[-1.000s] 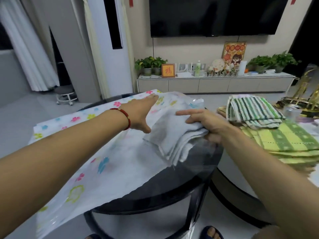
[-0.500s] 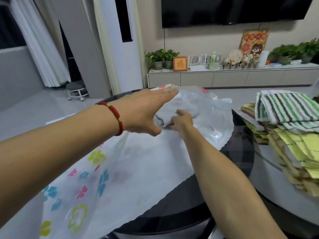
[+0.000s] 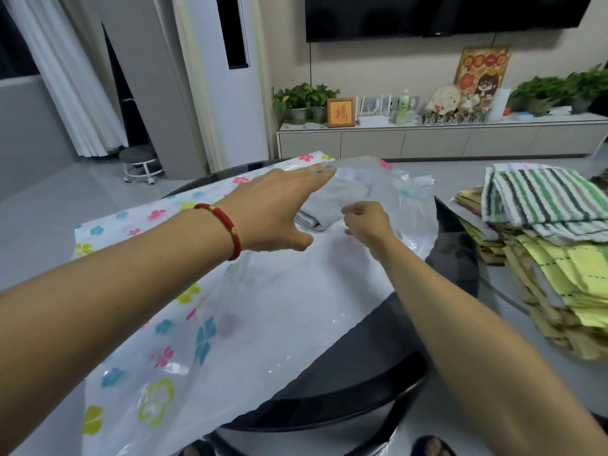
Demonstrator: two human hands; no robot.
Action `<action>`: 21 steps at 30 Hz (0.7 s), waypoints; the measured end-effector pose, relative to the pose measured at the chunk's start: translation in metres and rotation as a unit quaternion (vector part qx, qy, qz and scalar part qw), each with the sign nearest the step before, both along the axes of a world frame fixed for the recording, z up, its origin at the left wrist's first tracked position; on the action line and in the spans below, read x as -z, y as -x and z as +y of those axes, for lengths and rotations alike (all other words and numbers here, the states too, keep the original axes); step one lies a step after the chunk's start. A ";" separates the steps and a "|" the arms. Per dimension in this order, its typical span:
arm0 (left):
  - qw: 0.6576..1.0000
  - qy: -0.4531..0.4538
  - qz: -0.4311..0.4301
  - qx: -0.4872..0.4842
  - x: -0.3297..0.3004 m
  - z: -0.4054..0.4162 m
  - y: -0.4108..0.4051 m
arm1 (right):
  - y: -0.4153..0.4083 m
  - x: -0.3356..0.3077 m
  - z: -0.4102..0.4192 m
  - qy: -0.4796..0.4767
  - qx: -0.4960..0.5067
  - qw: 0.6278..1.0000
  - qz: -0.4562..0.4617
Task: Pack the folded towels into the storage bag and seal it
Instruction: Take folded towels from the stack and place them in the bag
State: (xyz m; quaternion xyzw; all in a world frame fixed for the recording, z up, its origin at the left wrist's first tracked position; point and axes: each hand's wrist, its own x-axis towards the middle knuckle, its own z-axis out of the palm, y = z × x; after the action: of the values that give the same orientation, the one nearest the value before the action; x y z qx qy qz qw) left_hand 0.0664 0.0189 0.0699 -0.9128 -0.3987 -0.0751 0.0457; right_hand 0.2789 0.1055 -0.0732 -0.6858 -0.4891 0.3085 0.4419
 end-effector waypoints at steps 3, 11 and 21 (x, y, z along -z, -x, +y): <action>0.999 -0.006 -0.037 -0.017 0.005 0.000 -0.010 | -0.037 -0.018 -0.041 0.022 -0.081 0.993 -0.083; 0.997 -0.011 -0.036 -0.072 0.010 0.010 -0.051 | -0.177 -0.061 -0.113 -0.052 0.128 0.915 -0.380; 0.996 -0.050 -0.026 -0.070 0.023 0.026 -0.089 | -0.311 -0.046 -0.073 0.162 0.258 0.873 -0.381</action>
State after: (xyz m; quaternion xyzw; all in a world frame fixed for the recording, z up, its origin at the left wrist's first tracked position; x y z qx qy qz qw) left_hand 0.1554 0.0449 0.0471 -0.8768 -0.4588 -0.1149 0.0862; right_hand 0.5904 0.0324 -0.0276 -0.9138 -0.3685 -0.0266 0.1685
